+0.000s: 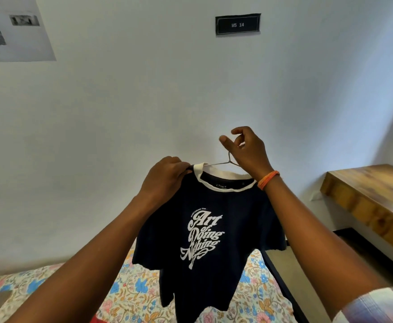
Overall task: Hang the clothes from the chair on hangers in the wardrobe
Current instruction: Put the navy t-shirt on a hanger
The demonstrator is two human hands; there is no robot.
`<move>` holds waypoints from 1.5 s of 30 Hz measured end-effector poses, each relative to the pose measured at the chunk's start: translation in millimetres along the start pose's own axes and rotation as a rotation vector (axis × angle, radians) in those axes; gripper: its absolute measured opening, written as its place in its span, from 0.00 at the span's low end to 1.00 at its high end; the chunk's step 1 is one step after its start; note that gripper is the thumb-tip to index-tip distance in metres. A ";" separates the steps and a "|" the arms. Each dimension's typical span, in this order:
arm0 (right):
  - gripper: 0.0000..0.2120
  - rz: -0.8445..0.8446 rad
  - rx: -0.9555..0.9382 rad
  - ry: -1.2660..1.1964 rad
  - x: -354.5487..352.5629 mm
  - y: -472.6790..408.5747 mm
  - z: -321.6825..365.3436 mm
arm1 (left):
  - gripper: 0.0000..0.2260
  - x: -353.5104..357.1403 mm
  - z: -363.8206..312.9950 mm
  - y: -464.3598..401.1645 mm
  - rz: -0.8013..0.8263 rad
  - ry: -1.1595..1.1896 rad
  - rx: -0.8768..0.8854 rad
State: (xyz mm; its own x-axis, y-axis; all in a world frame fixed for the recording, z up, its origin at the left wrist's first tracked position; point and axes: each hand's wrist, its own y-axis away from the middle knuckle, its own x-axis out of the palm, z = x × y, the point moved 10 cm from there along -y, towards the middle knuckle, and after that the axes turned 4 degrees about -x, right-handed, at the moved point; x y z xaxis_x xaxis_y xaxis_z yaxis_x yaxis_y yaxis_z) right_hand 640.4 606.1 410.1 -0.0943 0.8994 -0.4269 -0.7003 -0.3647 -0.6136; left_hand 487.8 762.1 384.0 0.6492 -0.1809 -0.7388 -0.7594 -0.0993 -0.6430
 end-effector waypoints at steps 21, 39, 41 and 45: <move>0.17 -0.323 0.000 1.307 -239.5 299.1 127.1 | 0.09 -45.3 -143.0 39.2 -0.116 0.497 0.262; 0.19 -0.842 0.314 1.877 -564.8 710.2 382.1 | 0.14 -122.7 -673.9 279.1 0.015 1.185 0.291; 0.18 -0.826 0.317 1.920 -593.3 735.0 395.8 | 0.12 -128.1 -723.6 311.2 0.070 1.289 0.272; 0.18 -0.834 0.313 1.993 -645.5 778.0 418.7 | 0.08 -128.1 -799.6 349.1 0.206 1.450 0.190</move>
State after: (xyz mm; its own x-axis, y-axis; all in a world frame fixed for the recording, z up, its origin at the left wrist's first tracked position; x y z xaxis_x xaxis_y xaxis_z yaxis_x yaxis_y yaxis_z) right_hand -139.8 -157.3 486.4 0.7154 -0.6500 -0.2565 -0.2602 0.0929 -0.9611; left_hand 105.2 -31.7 415.5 -0.1625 -0.9855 -0.0492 -0.7398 0.1547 -0.6548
